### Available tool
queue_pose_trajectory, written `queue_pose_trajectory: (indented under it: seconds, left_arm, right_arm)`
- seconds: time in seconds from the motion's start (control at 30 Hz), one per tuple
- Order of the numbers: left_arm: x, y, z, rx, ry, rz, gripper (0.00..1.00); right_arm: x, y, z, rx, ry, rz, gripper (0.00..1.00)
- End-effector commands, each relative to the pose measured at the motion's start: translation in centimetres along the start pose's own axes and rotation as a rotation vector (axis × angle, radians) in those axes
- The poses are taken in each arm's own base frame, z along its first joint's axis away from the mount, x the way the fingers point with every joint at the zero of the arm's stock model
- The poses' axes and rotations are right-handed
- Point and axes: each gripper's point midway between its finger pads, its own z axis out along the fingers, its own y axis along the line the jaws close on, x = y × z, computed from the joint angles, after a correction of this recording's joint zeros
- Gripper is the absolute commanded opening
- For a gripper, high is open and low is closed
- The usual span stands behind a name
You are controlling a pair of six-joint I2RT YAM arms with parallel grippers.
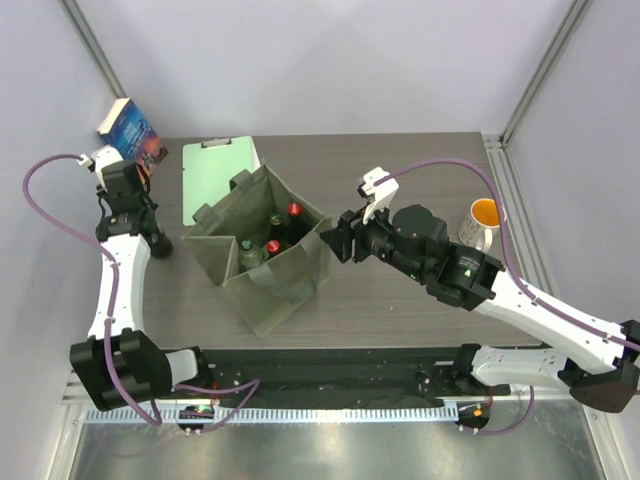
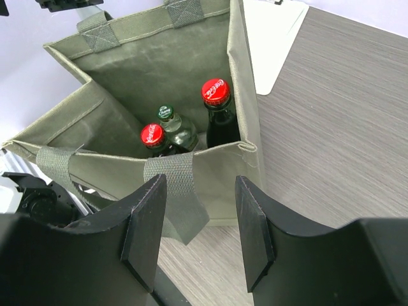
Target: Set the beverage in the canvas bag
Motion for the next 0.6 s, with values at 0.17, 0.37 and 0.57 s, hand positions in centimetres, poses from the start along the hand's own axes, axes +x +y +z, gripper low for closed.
queue_pose_trajectory:
  seconds: [0.17, 0.37, 0.57]
  left_arm:
    - [-5.7, 0.3, -2.7, -0.021, -0.109, -0.056, 0.0]
    - [-6.1, 0.6, -3.8, -0.017, -0.11, -0.055, 0.0]
    - [-6.3, 0.6, -4.7, -0.002, -0.111, -0.042, 0.0]
  right_arm:
    - [-1.3, 0.5, 0.2, -0.016, -0.053, 0.023, 0.52]
    - [-1.0, 0.5, 0.5, -0.013, -0.046, 0.035, 0.52]
    - [-0.5, 0.4, 0.6, -0.009, -0.035, 0.04, 0.52]
